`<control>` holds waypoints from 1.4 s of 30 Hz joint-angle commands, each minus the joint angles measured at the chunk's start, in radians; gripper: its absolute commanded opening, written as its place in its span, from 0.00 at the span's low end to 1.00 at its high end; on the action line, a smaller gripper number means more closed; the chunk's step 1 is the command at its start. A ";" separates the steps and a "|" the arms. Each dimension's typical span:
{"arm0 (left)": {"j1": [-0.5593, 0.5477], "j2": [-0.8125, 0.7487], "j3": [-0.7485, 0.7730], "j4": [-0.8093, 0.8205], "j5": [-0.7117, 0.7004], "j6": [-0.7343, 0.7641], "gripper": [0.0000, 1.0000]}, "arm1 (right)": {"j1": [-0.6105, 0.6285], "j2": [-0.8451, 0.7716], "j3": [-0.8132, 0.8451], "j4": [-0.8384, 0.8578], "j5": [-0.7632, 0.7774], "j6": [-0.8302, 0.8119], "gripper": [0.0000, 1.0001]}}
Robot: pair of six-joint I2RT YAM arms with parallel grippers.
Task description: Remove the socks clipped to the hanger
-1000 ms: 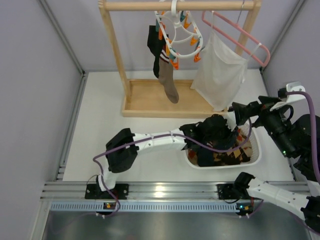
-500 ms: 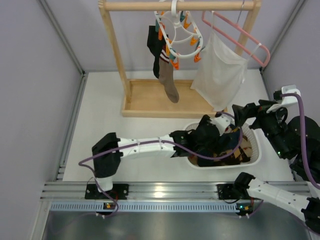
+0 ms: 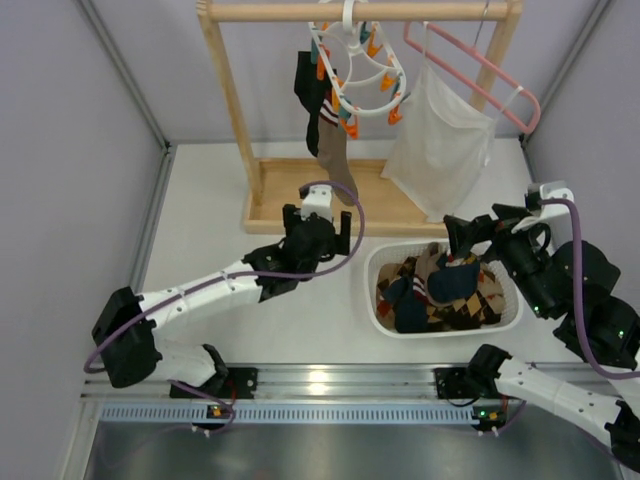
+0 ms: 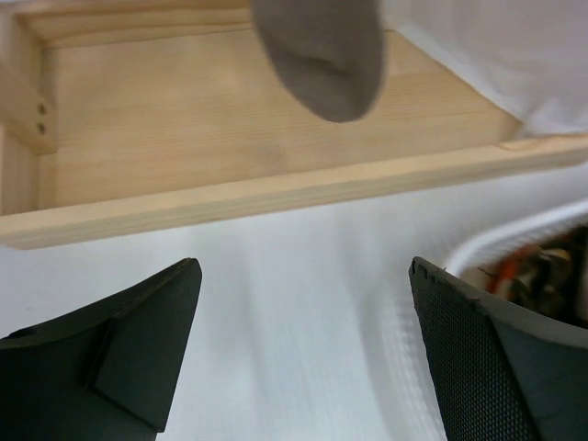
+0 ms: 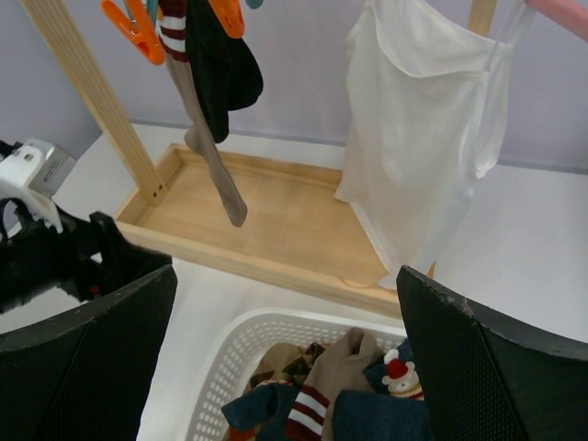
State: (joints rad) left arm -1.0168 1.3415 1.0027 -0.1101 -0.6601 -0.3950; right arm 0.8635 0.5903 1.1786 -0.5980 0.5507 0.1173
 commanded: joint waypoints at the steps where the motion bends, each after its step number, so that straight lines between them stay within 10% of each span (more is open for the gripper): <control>1: 0.122 -0.008 -0.036 0.090 0.034 -0.025 0.98 | 0.008 0.006 -0.031 0.141 -0.052 0.018 1.00; 33: 0.176 0.610 0.520 0.440 -0.240 0.308 0.95 | 0.008 -0.041 -0.131 0.190 -0.193 -0.010 0.99; 37: 0.190 0.645 0.534 0.464 -0.256 0.334 0.77 | 0.008 -0.046 -0.142 0.187 -0.201 -0.016 1.00; 42: 0.192 0.582 0.473 0.475 -0.277 0.302 0.15 | 0.008 -0.050 -0.151 0.190 -0.201 -0.027 0.99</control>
State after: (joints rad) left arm -0.8230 1.9907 1.4940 0.2932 -0.9020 -0.0830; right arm 0.8635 0.5499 1.0298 -0.4347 0.3637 0.1055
